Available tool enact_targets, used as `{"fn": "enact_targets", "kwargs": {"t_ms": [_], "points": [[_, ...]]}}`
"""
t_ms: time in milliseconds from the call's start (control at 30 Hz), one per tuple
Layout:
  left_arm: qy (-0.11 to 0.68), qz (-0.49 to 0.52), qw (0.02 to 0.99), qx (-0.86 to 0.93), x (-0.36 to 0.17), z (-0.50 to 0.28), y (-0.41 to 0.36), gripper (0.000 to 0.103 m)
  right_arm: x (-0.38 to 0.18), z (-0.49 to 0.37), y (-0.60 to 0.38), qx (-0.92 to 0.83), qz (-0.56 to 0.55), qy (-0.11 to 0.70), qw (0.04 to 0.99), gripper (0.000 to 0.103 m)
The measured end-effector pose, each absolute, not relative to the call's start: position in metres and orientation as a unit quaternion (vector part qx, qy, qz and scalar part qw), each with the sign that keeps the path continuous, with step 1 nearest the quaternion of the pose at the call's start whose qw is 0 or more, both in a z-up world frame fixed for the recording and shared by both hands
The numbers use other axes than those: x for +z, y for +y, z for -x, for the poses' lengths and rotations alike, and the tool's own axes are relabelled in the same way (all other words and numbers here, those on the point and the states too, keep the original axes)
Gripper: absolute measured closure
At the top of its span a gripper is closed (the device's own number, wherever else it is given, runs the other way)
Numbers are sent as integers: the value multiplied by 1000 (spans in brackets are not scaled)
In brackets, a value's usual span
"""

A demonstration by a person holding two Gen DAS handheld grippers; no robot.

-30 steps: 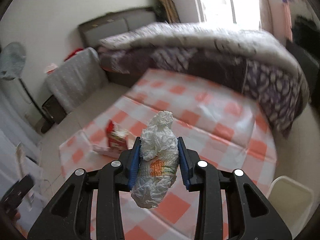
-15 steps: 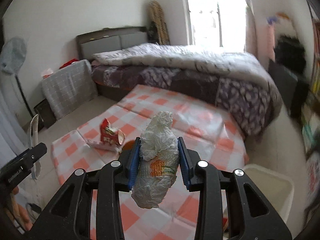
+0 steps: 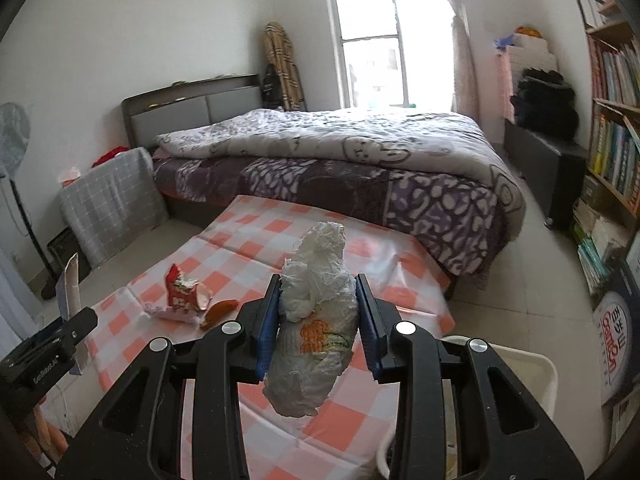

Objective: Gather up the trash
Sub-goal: 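Carry the white bag over the white bin and open the right tool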

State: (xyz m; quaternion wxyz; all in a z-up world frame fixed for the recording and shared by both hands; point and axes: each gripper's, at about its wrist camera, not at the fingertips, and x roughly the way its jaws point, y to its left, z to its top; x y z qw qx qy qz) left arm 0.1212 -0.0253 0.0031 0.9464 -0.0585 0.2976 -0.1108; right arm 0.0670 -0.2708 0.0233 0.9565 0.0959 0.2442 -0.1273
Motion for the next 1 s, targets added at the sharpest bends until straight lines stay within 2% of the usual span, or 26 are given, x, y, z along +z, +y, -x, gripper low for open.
{"fn": "enact_targets", "kwargs": {"t_ms": [667,733,767,833,1000], "points": [[304,20,936,-176,-7,-107,-89,47,14,-30,-367,-237,-195,265,914,68],[304,11,934,-187,-9,-104,-99,47,12,-27,-375,-242,-206,268,909,66],[304,8,933,-191,-10,-103,-103,47,11,-24,-381,-249,-214,268,906,58],[306,-1,930,-203,-12,-99,-114,47,11,-18,-388,-260,-222,263,902,50],[308,-19,923,-230,-17,-90,-137,47,12,-3,-408,-288,-241,249,893,40]]}}
